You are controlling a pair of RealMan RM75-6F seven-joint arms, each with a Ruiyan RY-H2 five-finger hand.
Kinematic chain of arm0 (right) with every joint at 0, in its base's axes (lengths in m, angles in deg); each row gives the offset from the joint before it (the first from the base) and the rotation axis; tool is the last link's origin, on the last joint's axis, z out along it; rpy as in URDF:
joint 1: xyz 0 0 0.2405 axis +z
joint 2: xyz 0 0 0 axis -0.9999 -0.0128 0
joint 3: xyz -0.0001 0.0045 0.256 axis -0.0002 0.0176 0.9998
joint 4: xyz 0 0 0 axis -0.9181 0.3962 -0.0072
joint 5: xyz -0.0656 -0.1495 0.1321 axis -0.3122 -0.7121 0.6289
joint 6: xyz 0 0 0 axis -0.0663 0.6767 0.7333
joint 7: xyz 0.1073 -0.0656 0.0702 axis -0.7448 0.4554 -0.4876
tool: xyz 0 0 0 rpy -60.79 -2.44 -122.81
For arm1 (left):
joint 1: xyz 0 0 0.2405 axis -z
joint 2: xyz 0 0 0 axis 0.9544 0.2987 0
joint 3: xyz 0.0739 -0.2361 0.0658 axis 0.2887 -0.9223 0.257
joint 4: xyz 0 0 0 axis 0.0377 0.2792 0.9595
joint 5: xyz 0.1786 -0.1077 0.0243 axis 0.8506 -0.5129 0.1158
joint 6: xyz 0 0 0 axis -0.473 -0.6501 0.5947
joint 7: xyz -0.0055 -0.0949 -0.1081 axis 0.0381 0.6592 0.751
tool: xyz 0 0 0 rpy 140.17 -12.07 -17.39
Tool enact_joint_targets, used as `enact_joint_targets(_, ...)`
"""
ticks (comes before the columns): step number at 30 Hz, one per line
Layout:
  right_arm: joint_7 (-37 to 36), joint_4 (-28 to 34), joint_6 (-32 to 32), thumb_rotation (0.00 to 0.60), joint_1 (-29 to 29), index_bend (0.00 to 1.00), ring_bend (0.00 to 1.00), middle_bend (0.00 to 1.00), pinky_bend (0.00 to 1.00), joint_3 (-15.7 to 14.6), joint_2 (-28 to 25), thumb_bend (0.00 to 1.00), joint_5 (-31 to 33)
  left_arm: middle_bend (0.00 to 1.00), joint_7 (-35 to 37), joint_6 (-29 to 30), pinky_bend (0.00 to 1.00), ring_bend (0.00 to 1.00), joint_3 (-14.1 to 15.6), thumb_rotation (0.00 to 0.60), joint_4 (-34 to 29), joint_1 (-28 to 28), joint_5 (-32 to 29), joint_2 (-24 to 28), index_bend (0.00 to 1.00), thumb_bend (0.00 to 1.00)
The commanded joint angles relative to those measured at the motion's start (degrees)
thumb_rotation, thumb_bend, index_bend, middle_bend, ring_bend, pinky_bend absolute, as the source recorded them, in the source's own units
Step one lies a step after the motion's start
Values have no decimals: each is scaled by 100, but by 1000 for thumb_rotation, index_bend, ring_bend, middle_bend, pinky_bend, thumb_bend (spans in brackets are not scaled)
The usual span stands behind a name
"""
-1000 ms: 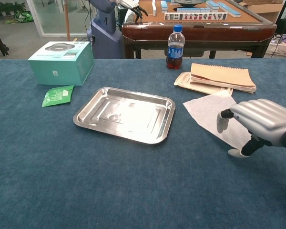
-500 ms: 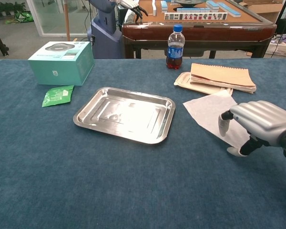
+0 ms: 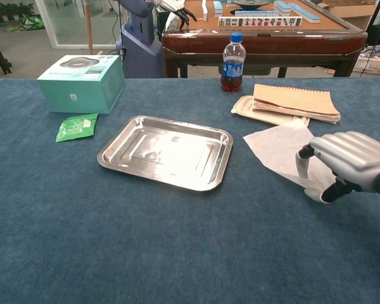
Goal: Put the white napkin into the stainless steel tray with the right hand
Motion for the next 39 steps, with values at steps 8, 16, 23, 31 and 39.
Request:
enact_joint_targets(8,-68,70,-120,600,-20,571,229,396,335,-8,-52,400,-13,91,52,1,0,89,-3,600,59,-9,-9,-24,198,242)
enact_joint_targets(16,-142,161,-212,600,-43,581,230,400,335,-57,-130,505,-110,91,60,-1,0,89,-10,600,68,-3,-2,-25,198,242)
enact_joint_targets(23,-261,473,-400,600,-24,580,230,400,335,15,-399,506,-369,91,34,9,0,89,-10,600,51,-24,-25,-6,198,242)
enact_joint_targets(31,-406,1340,-233,600,383,580,230,401,335,293,-1360,505,-1034,91,-45,51,0,89,-1,600,-23,-51,-9,27,198,242)
enact_joint_targets(39,-848,1573,443,600,1173,584,232,412,335,740,-2057,506,-1560,91,-184,89,0,89,-4,600,-155,-63,16,62,198,243)
